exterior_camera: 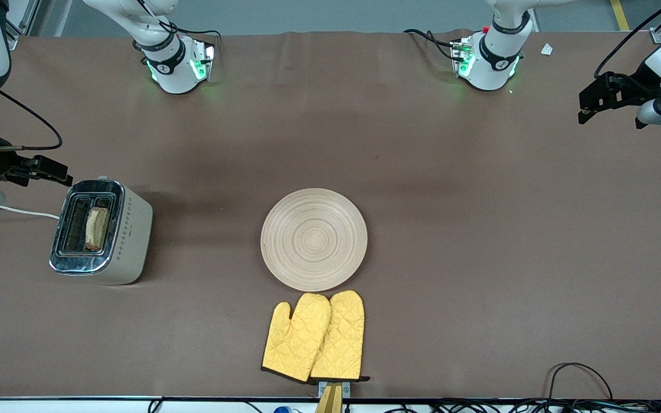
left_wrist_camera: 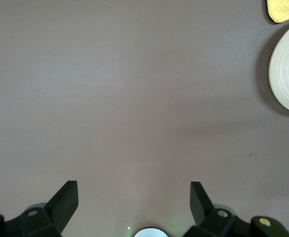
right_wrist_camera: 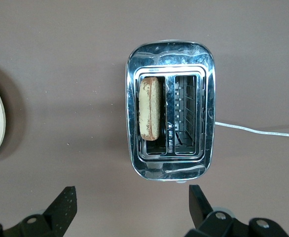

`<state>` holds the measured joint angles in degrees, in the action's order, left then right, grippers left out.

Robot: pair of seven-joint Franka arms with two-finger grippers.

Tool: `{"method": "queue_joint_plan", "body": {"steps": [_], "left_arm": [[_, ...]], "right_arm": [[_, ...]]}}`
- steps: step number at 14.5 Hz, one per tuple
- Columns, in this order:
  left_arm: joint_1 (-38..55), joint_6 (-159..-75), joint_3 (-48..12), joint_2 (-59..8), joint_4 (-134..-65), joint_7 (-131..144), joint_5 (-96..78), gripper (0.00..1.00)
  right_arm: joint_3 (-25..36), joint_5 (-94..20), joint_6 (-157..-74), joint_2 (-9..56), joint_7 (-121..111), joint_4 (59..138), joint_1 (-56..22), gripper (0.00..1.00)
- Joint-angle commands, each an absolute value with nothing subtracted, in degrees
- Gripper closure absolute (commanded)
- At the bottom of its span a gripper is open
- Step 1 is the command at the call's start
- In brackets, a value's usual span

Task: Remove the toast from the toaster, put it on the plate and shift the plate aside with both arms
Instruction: 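Move the right gripper over the toaster and lower onto the toast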

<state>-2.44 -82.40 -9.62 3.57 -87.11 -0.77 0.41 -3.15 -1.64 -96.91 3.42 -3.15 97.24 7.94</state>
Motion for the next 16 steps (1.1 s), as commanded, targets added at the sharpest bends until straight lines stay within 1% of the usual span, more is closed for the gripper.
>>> {"method": "queue_joint_plan", "body": {"steps": [1, 4, 8, 12, 16], "left_arm": [[-2.3, -79.5, -10.2, 3.4, -86.0, -0.1, 0.4, 0.0], [-2.3, -79.0, -10.2, 3.0, -85.8, -0.1, 0.4, 0.0], [-2.6, -79.0, -9.8, 2.2, -85.3, -1.1, 0.1, 0.0], [-2.7, -79.0, -9.6, 2.1, -85.2, -1.1, 0.1, 0.0], [-2.7, -79.0, -9.6, 2.1, -85.0, -0.2, 0.0, 0.0]], "right_arm": [[-3.4, -2.6, -99.2, 3.1, -2.9, 99.5, 7.8, 0.0], [-3.4, -2.6, -101.9, 3.3, -3.0, 101.8, 8.2, 0.0], [-3.4, -2.6, -102.9, 4.5, -2.9, 102.0, 8.2, 0.0], [-3.4, -2.6, -106.5, 5.3, -2.9, 104.2, 8.1, 0.0], [-3.4, -2.5, -109.9, 7.8, -3.0, 105.2, 8.0, 0.0]]}}
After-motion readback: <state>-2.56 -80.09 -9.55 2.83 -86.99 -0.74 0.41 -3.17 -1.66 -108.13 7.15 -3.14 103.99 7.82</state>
